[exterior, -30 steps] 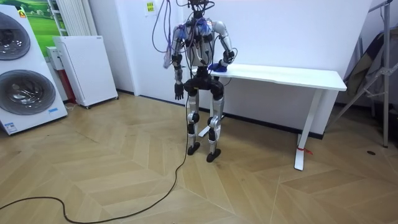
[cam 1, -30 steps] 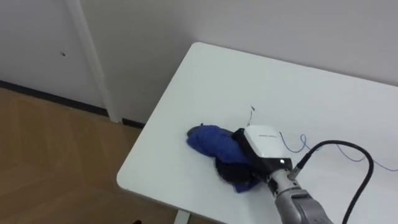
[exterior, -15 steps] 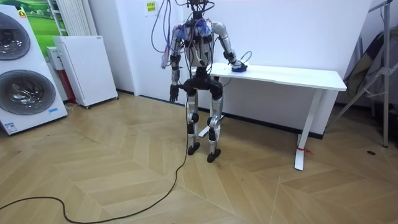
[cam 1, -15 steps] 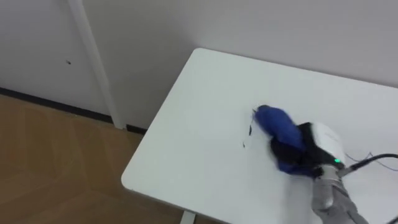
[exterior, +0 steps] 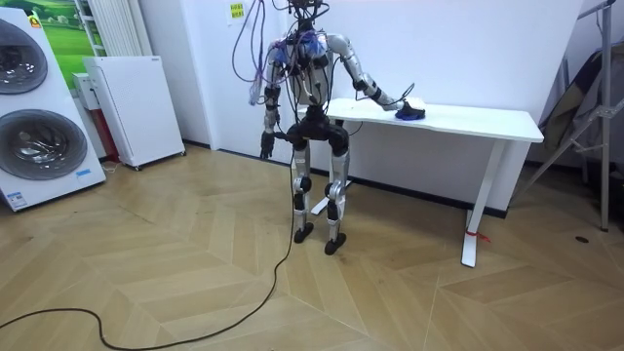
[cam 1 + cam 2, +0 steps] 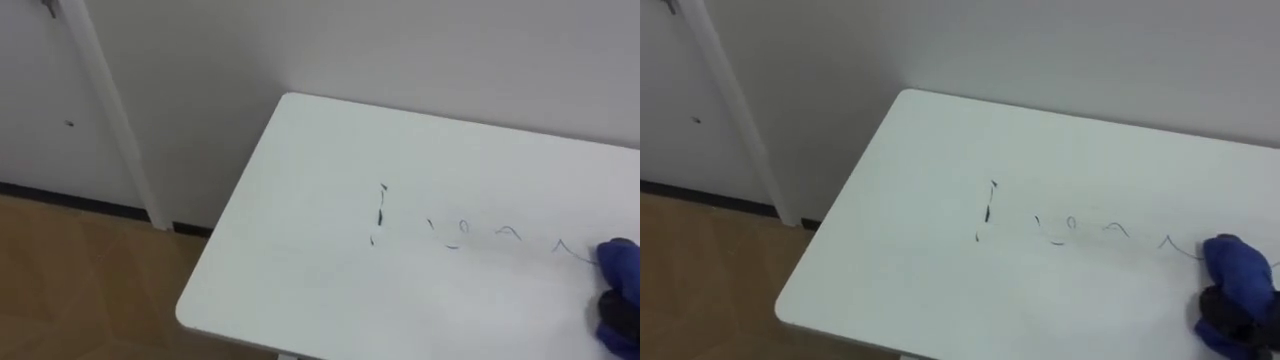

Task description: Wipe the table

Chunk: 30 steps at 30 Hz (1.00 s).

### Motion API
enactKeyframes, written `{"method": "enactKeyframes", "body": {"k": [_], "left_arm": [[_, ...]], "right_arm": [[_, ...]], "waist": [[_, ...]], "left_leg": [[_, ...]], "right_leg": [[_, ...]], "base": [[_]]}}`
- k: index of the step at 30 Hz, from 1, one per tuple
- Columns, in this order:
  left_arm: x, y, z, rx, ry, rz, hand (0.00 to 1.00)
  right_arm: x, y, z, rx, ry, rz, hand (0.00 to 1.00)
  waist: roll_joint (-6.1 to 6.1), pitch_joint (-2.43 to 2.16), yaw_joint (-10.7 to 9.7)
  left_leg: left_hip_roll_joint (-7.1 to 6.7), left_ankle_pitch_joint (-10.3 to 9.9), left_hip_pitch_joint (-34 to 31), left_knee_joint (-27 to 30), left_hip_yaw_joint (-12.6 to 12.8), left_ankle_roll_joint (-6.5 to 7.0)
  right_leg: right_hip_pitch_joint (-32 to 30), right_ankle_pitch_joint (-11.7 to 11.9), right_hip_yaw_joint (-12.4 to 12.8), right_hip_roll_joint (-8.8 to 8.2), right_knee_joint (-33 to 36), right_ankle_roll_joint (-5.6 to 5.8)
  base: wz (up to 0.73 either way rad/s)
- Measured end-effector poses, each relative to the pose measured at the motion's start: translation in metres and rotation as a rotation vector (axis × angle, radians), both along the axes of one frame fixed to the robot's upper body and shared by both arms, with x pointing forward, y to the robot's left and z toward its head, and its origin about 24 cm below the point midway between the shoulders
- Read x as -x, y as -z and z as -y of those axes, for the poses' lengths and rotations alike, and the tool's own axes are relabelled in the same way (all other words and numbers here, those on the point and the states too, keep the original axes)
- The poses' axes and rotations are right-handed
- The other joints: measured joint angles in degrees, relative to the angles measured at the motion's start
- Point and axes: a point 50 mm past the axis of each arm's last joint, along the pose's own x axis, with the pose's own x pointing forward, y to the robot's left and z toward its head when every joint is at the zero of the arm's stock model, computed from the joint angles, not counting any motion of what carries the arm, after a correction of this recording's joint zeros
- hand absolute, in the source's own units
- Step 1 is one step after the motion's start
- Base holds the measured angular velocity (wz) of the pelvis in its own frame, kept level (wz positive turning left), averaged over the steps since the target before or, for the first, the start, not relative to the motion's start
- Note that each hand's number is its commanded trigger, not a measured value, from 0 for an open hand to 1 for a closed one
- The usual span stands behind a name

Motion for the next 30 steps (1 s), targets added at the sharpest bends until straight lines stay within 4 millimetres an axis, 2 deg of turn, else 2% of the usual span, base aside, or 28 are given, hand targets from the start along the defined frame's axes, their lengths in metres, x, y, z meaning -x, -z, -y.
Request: {"method": "enactKeyframes", "body": {"k": [4,5,7,8,9,12,14,17,22,25,28,30], "left_arm": [[-0.004,0.002,0.006,0.013,0.035,-0.008,0.0],[-0.004,0.003,0.009,0.019,0.052,-0.014,0.0],[-0.005,0.004,0.013,0.025,0.07,-0.019,0.0],[-0.007,0.004,0.013,0.025,0.079,-0.022,0.0],[-0.008,0.004,0.013,0.022,0.082,-0.023,0.0],[-0.012,0.006,0.017,0.025,0.103,-0.039,0.0],[-0.013,0.007,0.02,0.028,0.127,-0.047,0.0],[-0.009,0.009,0.026,0.034,0.146,-0.073,0.0],[-0.005,0.008,0.026,0.026,0.152,-0.076,0.0],[-0.002,0.008,0.024,0.015,0.159,-0.077,0.0],[-0.001,0.006,0.019,-0.005,0.157,-0.079,0.0],[0.006,0.005,0.014,-0.015,0.121,-0.086,0.0]], "right_arm": [[-0.014,-0.004,-0.005,0.065,-0.069,-0.069,1.0],[-0.019,-0.006,-0.009,0.096,-0.103,-0.099,1.0],[-0.03,-0.007,-0.021,0.144,-0.188,-0.151,1.0],[-0.042,-0.01,-0.032,0.183,-0.273,-0.181,1.0],[-0.053,-0.012,-0.047,0.218,-0.36,-0.201,1.0],[-0.073,-0.017,-0.08,0.29,-0.51,-0.231,1.0],[-0.08,-0.019,-0.092,0.331,-0.561,-0.254,1.0],[-0.082,-0.021,-0.099,0.386,-0.594,-0.272,1.0],[-0.073,-0.015,-0.09,0.412,-0.566,-0.247,1.0],[-0.064,-0.01,-0.078,0.368,-0.506,-0.185,1.0],[-0.048,-0.004,-0.056,0.208,-0.317,-0.094,1.0],[-0.038,-0.001,-0.043,0.114,-0.189,-0.039,1.0]], "waist": [[-0.07,0.28,1.6],[-0.04,0.33,2.2],[0.01,0.43,3.9],[0.03,0.95,5.0],[-0.15,1.28,5.4],[-0.33,1.41,7.3],[-0.39,1.45,7.7],[-0.54,1.54,8.1],[-0.44,1.47,7.6],[-0.4,1.4,6.2],[-0.39,1.29,5.9],[-0.23,1.1,4.8]], "left_leg": [[0.29,-0.1,0.6,-0.2,0.8,-0.21],[0.8,-0.3,0.6,-0.2,1.3,-0.51],[0.97,-0.5,0.6,-0.3,1.5,-0.77],[1.04,-0.7,0.5,-0.3,1.3,-0.91],[1.29,-0.7,0.2,-0.2,1.0,-1.08],[1.99,-1.0,-0.2,-0.1,0.5,-1.71],[1.98,-0.9,-0.3,-0.1,-0.4,-1.99],[2.06,-0.8,-0.3,-0.1,-0.3,-2.0],[1.88,-0.9,-0.7,0.4,-0.8,-1.96],[1.14,-0.8,-0.6,0.5,-2.1,-1.69],[0.77,-1.1,-0.7,1.1,-2.1,-1.17],[0.55,-1.2,-0.9,1.5,-2.8,-0.88]], "right_leg": [[-0.3,0.0,0.1,0.22,0.7,-0.06],[-0.4,0.1,0.3,0.42,0.8,-0.19],[-1.1,0.5,0.5,0.92,0.8,-0.83],[-1.5,0.9,0.4,1.43,0.8,-1.36],[-2.1,1.2,0.1,1.86,0.8,-1.79],[-3.0,1.6,-0.1,2.93,0.7,-2.42],[-2.9,1.5,-0.2,3.26,0.4,-2.57],[-2.4,1.0,-0.3,3.44,-0.4,-3.3],[-2.1,0.7,-0.9,3.33,-0.6,-3.19],[-1.3,0.5,-1.7,2.87,-1.2,-2.79],[-1.2,0.0,-1.6,2.51,-1.2,-2.33],[-0.9,-0.2,-1.7,2.2,-1.2,-2.03]], "base": [[-0.13],[-0.36],[-0.52],[-0.61],[-0.53],[-0.3],[-0.01],[0.07],[0.1],[0.24],[0.22],[0.29]]}}
